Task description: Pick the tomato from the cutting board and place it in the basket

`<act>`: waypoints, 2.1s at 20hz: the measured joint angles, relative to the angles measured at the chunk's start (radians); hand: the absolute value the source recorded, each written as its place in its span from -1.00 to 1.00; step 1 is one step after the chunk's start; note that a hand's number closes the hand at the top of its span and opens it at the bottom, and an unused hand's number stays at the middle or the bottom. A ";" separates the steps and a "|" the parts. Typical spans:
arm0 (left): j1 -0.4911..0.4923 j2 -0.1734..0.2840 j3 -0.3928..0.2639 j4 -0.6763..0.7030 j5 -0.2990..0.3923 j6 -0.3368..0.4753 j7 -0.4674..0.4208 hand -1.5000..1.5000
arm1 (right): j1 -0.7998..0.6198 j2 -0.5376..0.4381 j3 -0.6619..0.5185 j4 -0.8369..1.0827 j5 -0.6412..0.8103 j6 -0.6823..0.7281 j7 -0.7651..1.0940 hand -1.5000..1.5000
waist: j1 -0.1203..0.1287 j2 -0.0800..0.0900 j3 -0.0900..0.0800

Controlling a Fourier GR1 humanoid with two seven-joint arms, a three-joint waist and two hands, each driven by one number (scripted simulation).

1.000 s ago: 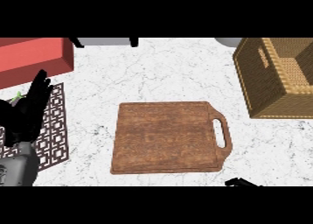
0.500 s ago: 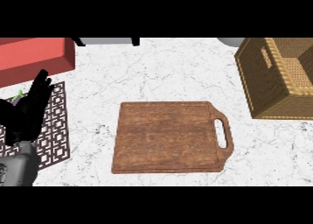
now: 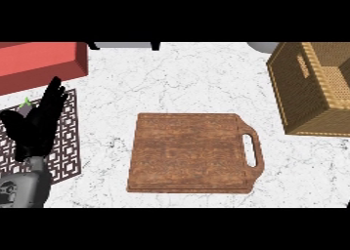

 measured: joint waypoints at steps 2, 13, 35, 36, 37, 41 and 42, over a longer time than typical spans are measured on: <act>-0.003 0.009 0.009 0.019 0.006 -0.011 -0.015 0.00 | -0.094 -0.019 -0.015 0.005 -0.015 -0.033 0.098 1.00 | 0.001 0.000 0.000; -0.001 0.013 0.016 0.017 0.014 -0.024 -0.016 0.00 | -0.539 -0.091 0.005 0.302 0.128 -0.088 0.283 1.00 | 0.007 0.001 0.001; -0.013 0.021 0.032 0.015 0.019 -0.032 0.000 0.00 | -0.899 -0.083 -0.016 1.155 0.396 -0.010 -0.101 1.00 | 0.004 0.001 0.002; -0.010 0.020 0.029 0.007 0.016 -0.030 0.004 0.00 | -0.917 -0.092 -0.027 1.197 0.392 0.004 -0.122 1.00 | 0.005 0.001 0.002; -0.005 0.023 0.032 0.000 0.020 -0.035 0.007 0.00 | -0.919 -0.094 -0.034 1.208 0.389 0.013 -0.128 1.00 | 0.004 0.000 0.002; -0.016 0.015 0.024 0.016 0.012 -0.030 -0.001 0.00 | -0.922 -0.189 0.035 1.167 0.545 -0.048 -0.261 1.00 | 0.006 0.004 0.001; -0.019 0.018 0.024 0.016 0.012 -0.031 0.003 0.00 | -0.923 -0.211 0.052 1.155 0.589 -0.078 -0.298 1.00 | 0.009 0.005 0.002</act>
